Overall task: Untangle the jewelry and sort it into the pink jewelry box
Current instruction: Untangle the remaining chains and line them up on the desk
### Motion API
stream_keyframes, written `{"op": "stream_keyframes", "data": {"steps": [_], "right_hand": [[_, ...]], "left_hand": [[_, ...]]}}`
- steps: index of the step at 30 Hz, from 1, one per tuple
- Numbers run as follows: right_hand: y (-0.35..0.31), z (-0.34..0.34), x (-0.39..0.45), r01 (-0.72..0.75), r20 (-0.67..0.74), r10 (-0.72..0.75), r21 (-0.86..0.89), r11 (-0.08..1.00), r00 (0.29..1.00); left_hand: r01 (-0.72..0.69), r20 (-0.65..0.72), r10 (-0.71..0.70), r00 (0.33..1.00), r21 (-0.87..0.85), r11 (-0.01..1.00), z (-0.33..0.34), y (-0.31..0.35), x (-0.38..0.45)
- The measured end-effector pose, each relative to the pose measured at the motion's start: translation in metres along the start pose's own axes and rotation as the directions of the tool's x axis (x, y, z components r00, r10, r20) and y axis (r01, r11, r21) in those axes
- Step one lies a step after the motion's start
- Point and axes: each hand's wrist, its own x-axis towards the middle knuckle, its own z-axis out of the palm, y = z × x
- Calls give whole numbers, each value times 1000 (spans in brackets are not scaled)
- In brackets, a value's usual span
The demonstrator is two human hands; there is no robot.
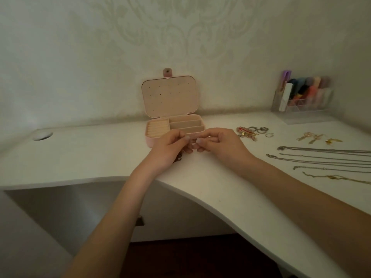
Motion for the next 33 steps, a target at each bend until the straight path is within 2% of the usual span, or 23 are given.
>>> {"op": "stream_keyframes", "data": {"steps": [6,12,18,21,23,26,29,33], "right_hand": [[-2,-5,0,2,-56,-1,14,1000,998],[-1,-8,0,-1,-130,15,110,994,991],[-1,-1,1,-16,-212,34,87,996,977],[-4,-2,2,-45,-299,92,162,986,950],[-8,-5,3,-84,-328,191,313,946,925],[-12,-8,3,-108,-277,272,491,864,922],[-13,-10,3,-118,-255,273,491,863,928],[-9,-10,4,-119,-272,232,376,919,934]], "left_hand": [[7,-2,-6,1000,56,998,3,0,1],[-28,-47,33,998,119,992,5,-4,1],[-90,-152,104,983,91,992,2,-3,0],[-93,-243,120,963,120,988,0,-3,0],[-67,-305,90,948,85,994,-1,-1,-1],[-43,-328,44,943,9,999,0,1,-4],[-16,-324,-14,946,-90,996,1,2,-4],[-23,-339,-39,940,-176,984,-2,-1,1]]}}
